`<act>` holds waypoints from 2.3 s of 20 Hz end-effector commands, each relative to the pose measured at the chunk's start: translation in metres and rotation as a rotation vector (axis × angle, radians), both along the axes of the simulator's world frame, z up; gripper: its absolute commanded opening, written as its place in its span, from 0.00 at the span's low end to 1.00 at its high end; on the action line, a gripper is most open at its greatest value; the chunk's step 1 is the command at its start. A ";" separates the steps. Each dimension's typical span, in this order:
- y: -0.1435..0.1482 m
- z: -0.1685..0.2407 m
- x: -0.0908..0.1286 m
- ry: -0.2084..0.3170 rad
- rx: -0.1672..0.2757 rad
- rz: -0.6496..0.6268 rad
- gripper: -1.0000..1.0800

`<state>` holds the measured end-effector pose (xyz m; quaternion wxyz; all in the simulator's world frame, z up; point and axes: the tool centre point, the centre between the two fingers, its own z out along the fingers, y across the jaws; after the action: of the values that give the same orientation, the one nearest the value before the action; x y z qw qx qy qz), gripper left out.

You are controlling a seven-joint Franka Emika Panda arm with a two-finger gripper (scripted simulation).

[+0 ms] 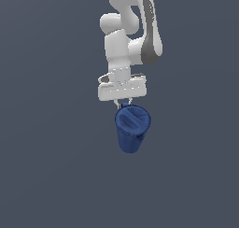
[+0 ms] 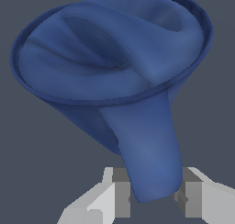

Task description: Pick up the object and move it to a goal position.

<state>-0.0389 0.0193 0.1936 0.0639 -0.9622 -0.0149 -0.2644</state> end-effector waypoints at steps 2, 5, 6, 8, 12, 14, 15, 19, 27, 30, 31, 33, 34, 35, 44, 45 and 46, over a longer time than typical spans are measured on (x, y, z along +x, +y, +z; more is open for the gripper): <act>0.000 -0.001 0.000 0.001 0.000 0.001 0.00; 0.000 -0.001 0.000 0.001 0.000 0.001 0.00; 0.000 -0.001 0.000 0.001 0.000 0.001 0.00; -0.001 0.000 0.000 -0.001 -0.001 -0.001 0.00; 0.001 0.004 0.002 -0.001 -0.001 -0.001 0.00; 0.003 0.010 0.004 -0.001 -0.001 -0.001 0.00; 0.003 0.013 0.005 -0.001 -0.001 -0.002 0.00; 0.009 0.033 0.012 -0.001 -0.002 -0.002 0.00; 0.030 0.099 0.037 0.000 -0.005 -0.004 0.00; 0.039 0.128 0.048 0.000 -0.007 -0.005 0.00; 0.042 0.137 0.052 0.000 -0.007 -0.005 0.00; 0.047 0.153 0.059 0.000 -0.007 -0.005 0.00; 0.050 0.161 0.062 0.000 -0.007 -0.005 0.00; 0.052 0.168 0.065 0.001 -0.006 -0.004 0.00; 0.065 0.204 0.081 0.001 -0.003 -0.001 0.00; 0.066 0.206 0.082 0.001 -0.002 -0.001 0.00; 0.066 0.207 0.083 0.001 -0.002 -0.001 0.00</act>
<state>0.0421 0.0847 0.3957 0.0625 -0.9628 -0.0148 -0.2623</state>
